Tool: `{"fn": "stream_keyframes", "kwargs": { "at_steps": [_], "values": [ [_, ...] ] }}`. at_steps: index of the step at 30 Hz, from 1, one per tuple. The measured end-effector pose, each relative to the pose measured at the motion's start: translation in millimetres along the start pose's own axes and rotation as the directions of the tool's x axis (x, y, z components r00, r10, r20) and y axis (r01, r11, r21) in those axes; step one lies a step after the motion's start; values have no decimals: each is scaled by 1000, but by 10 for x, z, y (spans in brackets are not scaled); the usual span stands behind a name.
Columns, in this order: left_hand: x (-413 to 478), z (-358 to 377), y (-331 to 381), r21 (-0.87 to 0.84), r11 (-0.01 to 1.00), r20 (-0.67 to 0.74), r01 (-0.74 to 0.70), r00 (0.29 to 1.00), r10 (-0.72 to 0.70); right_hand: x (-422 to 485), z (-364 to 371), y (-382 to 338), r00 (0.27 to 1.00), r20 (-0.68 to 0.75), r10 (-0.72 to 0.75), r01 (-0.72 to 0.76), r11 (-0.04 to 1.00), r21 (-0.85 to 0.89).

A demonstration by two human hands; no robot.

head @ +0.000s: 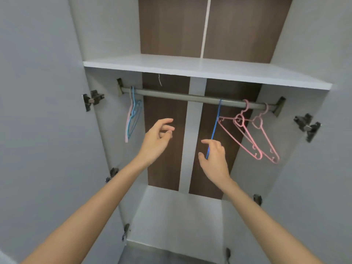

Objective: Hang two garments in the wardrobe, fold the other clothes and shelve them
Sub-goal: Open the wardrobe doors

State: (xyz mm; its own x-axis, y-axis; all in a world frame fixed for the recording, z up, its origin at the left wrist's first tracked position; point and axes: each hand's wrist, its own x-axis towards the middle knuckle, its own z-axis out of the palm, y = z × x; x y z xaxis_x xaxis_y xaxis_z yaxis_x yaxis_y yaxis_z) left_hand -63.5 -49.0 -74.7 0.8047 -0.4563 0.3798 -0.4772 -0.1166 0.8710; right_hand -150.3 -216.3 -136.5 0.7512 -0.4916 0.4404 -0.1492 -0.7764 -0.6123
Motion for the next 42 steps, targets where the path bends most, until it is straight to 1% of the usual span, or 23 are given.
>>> {"fn": "stream_keyframes", "kwargs": {
  "at_steps": [3, 5, 8, 11, 15, 17, 19, 22, 24, 30, 36, 42],
  "values": [
    [200, 376, -86, 9, 1000, 86, 20, 996, -20, 184, -47, 351, 982, 21, 190, -191, 979, 69],
    [333, 561, -147, 9, 999, 121, 54, 991, -54, 344, -2, 538, 961, 43, 273, -276, 954, 117],
    [522, 742, -251, 32, 995, 135, 100, 986, -103, 627, 137, 720, 924, 95, 371, -383, 903, 193],
    [680, 848, -361, 40, 991, 129, 130, 983, -134, 942, 303, 818, 895, 131, 426, -444, 835, 324],
    [862, 914, -511, 77, 984, 130, 159, 977, -168, 1274, 485, 921, 875, 133, 466, -477, 777, 411],
    [933, 938, -591, 88, 981, 127, 172, 975, -182, 1362, 546, 959, 876, 120, 466, -465, 755, 462],
    [990, 969, -662, 83, 980, 133, 183, 972, -192, 1402, 581, 976, 888, 64, 455, -431, 778, 456],
    [1063, 1030, -726, 80, 979, 145, 186, 970, -196, 1427, 575, 1011, 899, -64, 434, -370, 828, 421],
    [1107, 1072, -721, 70, 981, 148, 183, 970, -192, 1436, 522, 1025, 903, -111, 416, -336, 841, 424],
    [1204, 1176, -575, 41, 987, 160, 156, 974, -160, 1546, 251, 1046, 932, -148, 330, -233, 861, 453],
    [1201, 1111, -404, 26, 995, 166, 101, 981, -104, 1529, 49, 953, 939, -123, 323, -239, 864, 442],
    [998, 973, -358, 8, 997, 157, 82, 984, -83, 1138, -90, 794, 945, -94, 312, -252, 883, 396]
  ]
}}
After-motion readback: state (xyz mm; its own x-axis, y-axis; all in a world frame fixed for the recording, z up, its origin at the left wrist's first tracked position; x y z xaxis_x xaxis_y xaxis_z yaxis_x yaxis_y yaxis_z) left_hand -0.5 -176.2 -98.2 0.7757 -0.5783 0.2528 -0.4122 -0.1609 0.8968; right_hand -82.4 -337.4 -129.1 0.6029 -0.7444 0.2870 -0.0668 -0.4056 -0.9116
